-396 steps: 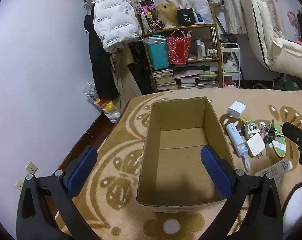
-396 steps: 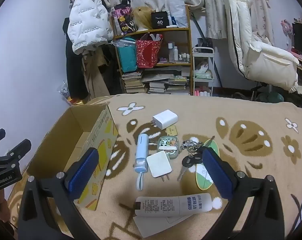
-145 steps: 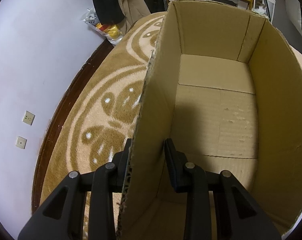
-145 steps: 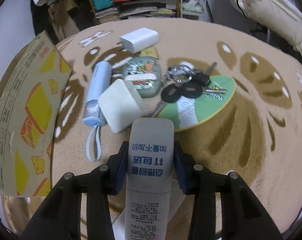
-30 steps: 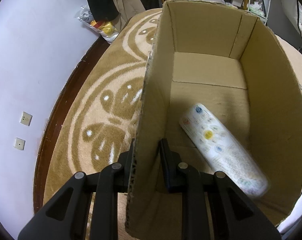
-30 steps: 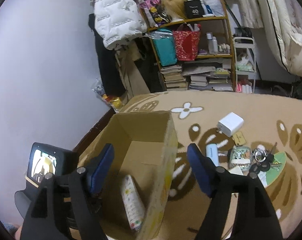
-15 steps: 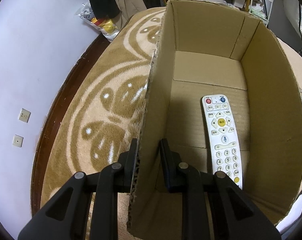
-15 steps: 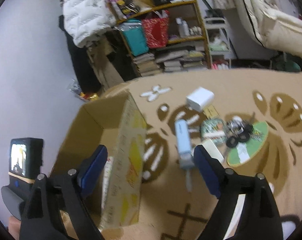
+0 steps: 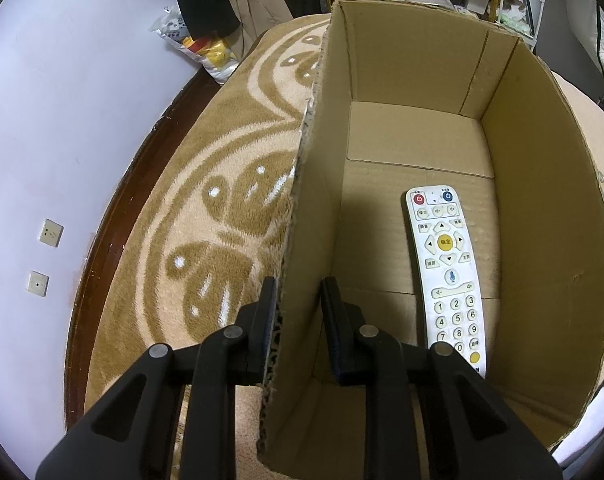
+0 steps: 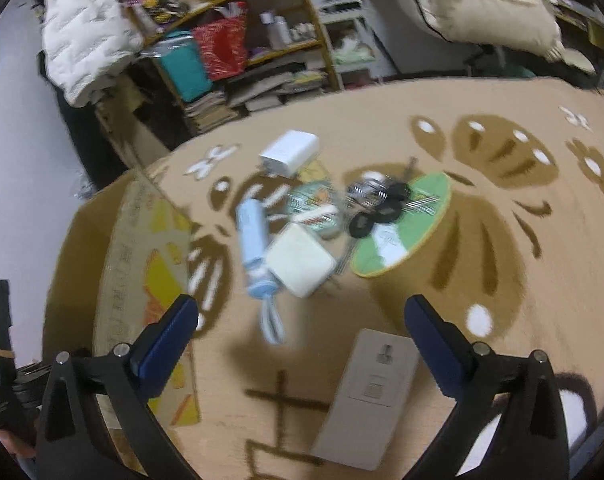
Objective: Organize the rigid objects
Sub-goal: 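Move the right gripper to the white rectangular device and grasp it, then carry the white device into the box beside the remote and release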
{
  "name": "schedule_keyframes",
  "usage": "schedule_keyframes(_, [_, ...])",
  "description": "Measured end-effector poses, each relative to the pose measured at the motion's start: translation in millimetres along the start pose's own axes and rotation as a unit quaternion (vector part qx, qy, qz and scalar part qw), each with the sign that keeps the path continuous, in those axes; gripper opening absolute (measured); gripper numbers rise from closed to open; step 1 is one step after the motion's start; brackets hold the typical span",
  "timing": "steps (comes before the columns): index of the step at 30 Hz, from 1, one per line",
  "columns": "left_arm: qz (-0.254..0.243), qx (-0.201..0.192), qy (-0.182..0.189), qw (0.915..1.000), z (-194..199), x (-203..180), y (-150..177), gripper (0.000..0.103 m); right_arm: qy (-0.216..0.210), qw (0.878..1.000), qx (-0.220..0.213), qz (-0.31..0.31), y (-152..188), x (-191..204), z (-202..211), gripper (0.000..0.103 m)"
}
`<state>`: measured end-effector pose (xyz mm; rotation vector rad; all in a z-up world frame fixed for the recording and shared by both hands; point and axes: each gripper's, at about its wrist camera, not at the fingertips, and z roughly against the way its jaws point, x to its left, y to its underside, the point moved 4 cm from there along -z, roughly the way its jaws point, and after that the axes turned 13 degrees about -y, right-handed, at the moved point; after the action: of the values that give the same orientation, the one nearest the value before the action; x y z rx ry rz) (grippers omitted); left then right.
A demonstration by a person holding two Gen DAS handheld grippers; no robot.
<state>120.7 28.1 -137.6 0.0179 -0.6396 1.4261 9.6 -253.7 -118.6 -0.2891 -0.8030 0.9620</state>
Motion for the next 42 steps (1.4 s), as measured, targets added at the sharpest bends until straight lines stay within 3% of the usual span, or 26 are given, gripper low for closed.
schedule_keyframes(11, [-0.009,-0.003,-0.007,0.9999,1,-2,1,0.022,0.039,0.996,0.053,-0.061,21,-41,-20,0.103])
schedule_keyframes(19, [-0.008,-0.002,-0.006,1.0000,1,-4,1,0.022,0.028,0.990,0.098,-0.102,33,-51,-34,0.083])
schedule_keyframes(24, [-0.010,-0.003,-0.008,0.9999,1,-4,1,0.022,0.055,0.987,0.118,-0.097,39,-54,-42,0.056])
schedule_keyframes(30, [-0.004,0.001,-0.001,1.0000,2,-1,1,0.022,0.054,0.989,0.113,-0.075,33,-47,-44,0.052])
schedule_keyframes(42, [-0.007,0.001,-0.003,1.0000,2,-1,1,0.022,0.029,0.998,0.049,-0.032,5,-26,-30,0.051])
